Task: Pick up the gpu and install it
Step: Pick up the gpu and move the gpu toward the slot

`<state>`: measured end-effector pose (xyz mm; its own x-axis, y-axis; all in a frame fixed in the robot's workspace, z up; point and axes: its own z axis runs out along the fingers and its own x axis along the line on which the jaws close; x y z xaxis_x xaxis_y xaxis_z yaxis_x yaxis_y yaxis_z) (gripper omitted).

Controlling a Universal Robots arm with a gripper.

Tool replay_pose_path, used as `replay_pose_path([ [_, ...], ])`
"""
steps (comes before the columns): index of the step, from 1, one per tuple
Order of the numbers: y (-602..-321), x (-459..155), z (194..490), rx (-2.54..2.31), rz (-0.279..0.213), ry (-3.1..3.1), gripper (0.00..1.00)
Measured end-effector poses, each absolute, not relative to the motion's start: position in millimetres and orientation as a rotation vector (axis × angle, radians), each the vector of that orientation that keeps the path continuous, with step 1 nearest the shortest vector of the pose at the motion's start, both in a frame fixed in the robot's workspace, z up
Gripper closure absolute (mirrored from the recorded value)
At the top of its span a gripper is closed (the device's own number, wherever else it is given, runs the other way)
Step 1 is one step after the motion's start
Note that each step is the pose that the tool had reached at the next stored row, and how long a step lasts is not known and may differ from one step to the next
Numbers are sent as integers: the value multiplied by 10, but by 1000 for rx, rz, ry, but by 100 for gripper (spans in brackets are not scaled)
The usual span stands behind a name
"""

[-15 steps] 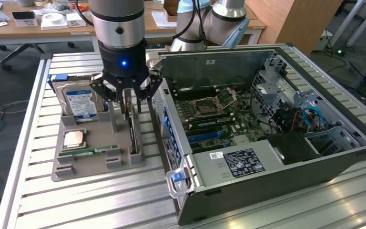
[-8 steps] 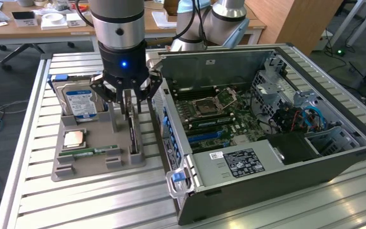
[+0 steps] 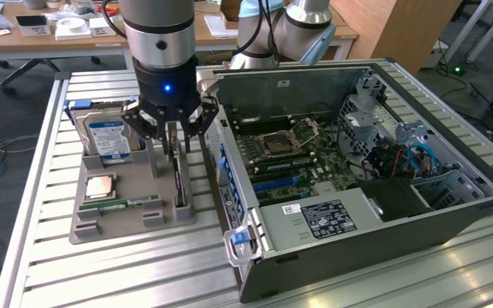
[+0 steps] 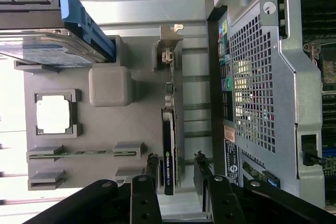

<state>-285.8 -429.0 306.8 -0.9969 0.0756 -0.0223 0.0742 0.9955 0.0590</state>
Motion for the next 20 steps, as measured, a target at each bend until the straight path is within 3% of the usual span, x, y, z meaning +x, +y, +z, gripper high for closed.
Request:
replay_pose_path([
  [20,-4289,-2857,3061,117,91,3113,58],
])
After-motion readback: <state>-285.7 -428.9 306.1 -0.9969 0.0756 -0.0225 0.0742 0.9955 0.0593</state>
